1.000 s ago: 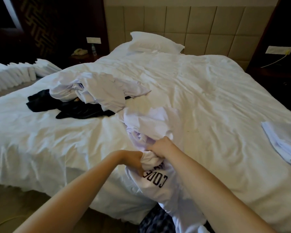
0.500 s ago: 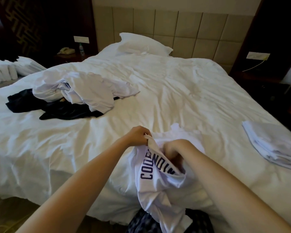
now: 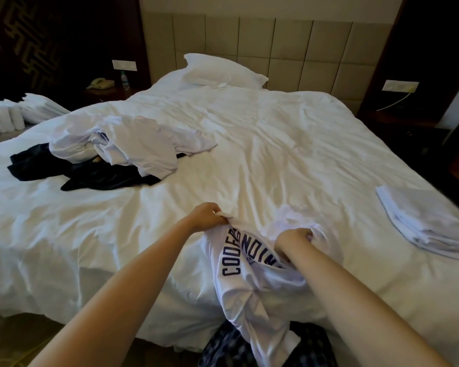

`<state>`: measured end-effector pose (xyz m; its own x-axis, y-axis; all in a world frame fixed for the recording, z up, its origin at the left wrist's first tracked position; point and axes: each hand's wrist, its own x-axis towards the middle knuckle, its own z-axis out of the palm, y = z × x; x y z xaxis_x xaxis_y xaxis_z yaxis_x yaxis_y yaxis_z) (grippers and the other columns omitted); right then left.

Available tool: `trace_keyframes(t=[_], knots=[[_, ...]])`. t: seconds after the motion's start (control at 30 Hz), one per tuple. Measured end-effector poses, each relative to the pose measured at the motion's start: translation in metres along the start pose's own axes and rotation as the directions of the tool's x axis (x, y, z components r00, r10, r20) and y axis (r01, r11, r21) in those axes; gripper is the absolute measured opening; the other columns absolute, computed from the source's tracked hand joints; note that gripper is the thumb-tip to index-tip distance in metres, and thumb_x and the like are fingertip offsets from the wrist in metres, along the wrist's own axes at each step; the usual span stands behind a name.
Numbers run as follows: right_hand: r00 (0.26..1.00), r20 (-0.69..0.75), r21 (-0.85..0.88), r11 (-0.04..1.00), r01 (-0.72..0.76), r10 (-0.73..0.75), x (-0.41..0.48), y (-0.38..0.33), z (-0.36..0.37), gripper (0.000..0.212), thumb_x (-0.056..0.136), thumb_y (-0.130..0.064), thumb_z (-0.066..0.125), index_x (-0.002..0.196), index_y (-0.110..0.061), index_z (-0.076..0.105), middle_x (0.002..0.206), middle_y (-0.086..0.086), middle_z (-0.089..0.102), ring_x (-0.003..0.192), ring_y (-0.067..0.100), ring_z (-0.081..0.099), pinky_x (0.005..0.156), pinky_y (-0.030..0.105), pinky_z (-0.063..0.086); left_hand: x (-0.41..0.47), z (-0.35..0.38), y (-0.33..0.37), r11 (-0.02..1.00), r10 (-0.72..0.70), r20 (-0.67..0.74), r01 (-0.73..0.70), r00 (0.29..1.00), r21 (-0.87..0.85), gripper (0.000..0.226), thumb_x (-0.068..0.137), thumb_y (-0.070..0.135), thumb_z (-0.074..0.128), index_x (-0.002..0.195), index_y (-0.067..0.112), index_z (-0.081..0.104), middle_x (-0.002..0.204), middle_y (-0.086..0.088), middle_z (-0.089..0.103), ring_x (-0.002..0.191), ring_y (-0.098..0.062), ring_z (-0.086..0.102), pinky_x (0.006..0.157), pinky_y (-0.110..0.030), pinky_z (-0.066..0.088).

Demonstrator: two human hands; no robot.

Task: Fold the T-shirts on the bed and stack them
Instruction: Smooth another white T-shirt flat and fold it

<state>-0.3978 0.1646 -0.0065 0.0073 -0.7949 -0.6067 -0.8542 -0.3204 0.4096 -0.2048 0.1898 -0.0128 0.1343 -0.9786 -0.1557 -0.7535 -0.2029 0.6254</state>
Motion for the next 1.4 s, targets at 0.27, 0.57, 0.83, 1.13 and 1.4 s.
trace_keyframes(t=[0.27, 0.57, 0.83, 1.13, 1.4], knots=[[0.913, -0.054, 0.813, 0.513, 0.275, -0.404, -0.001, 0.025, -0.004, 0.012, 0.092, -0.017, 0.055, 0.103, -0.013, 0.058, 0.093, 0.001, 0.061, 0.086, 0.013, 0.059, 0.072, 0.026, 0.047, 0.011, 0.008, 0.049, 0.98, 0.162, -0.159, -0.178, 0.974, -0.094, 0.021, 0.08, 0.019, 0.07, 0.097, 0.008, 0.066, 0.094, -0.004, 0.059, 0.093, -0.021, 0.054, 0.076, -0.026, 0.04], [0.908, -0.395, 0.88, 0.225, 0.417, -0.139, 0.011, 0.045, 0.011, 0.029, 0.083, -0.028, 0.07, 0.097, -0.003, 0.064, 0.089, 0.009, 0.064, 0.078, 0.021, 0.061, 0.064, 0.026, 0.049, 0.012, -0.017, 0.063, 0.957, 0.247, -0.242, -0.276, 0.938, -0.091, 0.013, 0.078, 0.017, 0.072, 0.084, 0.014, 0.062, 0.085, -0.002, 0.058, 0.083, -0.017, 0.051, 0.07, -0.025, 0.04], [0.609, -0.542, 0.805, 0.15, 0.574, 0.579, -0.015, 0.102, -0.047, 0.018, 0.086, -0.007, 0.054, 0.091, -0.006, 0.072, 0.089, 0.009, 0.065, 0.082, 0.026, 0.058, 0.066, 0.027, 0.039, 0.009, -0.034, 0.074, 0.897, 0.206, 0.117, -0.235, 0.972, 0.374, 0.031, 0.078, 0.026, 0.072, 0.104, 0.011, 0.063, 0.093, -0.002, 0.054, 0.093, -0.024, 0.054, 0.074, -0.027, 0.039], [0.51, -0.575, 0.816, 0.409, 0.408, 0.639, -0.015, 0.134, -0.031, 0.014, 0.087, -0.016, 0.057, 0.092, -0.013, 0.044, 0.086, 0.007, 0.051, 0.076, 0.027, 0.046, 0.053, 0.027, 0.028, -0.001, -0.023, 0.042, 0.874, 0.174, 0.433, 0.063, 0.885, -0.481, 0.089, 0.03, 0.037, 0.094, 0.107, 0.004, 0.061, 0.098, -0.005, 0.072, 0.092, -0.019, 0.069, 0.075, -0.026, 0.056], [0.558, -0.625, 0.773, 0.333, 0.54, 0.546, -0.013, 0.156, -0.027, 0.024, 0.08, 0.01, 0.048, 0.09, -0.009, 0.059, 0.095, 0.007, 0.055, 0.082, 0.021, 0.048, 0.057, 0.024, 0.036, 0.002, -0.032, 0.009, 0.764, 0.206, 0.433, 0.131, 0.878, -0.631, 0.042, 0.077, 0.033, 0.072, 0.104, 0.003, 0.062, 0.094, -0.009, 0.066, 0.082, -0.015, 0.066, 0.072, -0.023, 0.056]])
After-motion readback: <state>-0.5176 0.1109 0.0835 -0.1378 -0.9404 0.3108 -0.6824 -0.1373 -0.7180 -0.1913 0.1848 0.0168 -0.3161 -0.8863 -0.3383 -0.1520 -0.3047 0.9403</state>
